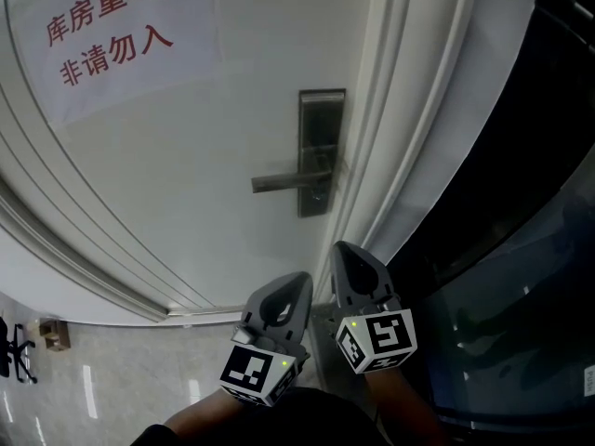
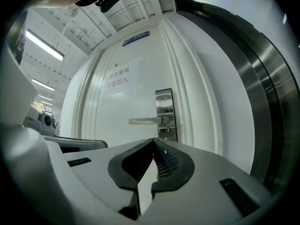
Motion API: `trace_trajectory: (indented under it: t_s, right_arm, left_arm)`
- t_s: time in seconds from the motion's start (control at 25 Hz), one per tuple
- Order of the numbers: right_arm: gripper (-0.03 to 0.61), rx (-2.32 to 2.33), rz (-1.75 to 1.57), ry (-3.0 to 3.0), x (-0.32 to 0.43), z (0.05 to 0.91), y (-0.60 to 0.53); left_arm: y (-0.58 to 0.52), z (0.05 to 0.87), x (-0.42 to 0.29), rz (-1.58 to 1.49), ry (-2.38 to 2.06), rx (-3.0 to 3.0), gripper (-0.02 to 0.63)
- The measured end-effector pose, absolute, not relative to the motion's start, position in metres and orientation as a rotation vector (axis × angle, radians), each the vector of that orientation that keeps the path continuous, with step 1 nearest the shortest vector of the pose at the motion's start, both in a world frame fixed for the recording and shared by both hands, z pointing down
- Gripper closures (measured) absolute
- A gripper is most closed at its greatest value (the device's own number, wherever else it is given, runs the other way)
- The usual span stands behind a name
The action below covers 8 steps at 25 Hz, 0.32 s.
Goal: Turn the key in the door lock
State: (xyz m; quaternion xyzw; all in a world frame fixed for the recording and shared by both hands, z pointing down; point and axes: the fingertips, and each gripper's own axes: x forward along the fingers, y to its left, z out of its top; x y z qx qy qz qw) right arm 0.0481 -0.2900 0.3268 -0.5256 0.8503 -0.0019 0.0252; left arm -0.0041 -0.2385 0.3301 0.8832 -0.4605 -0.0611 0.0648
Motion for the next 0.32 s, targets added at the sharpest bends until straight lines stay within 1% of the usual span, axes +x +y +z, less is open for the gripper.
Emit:
trace_trajectory:
  t_s: [0.32]
  right_arm:
    - [0.563,-1.627,-0.005,2.632,0.0526,0.3274,-0.2869]
  left_arm:
    - [-0.2342,0.3303,0.0019,-0.181,-1.384,2.671,0.609]
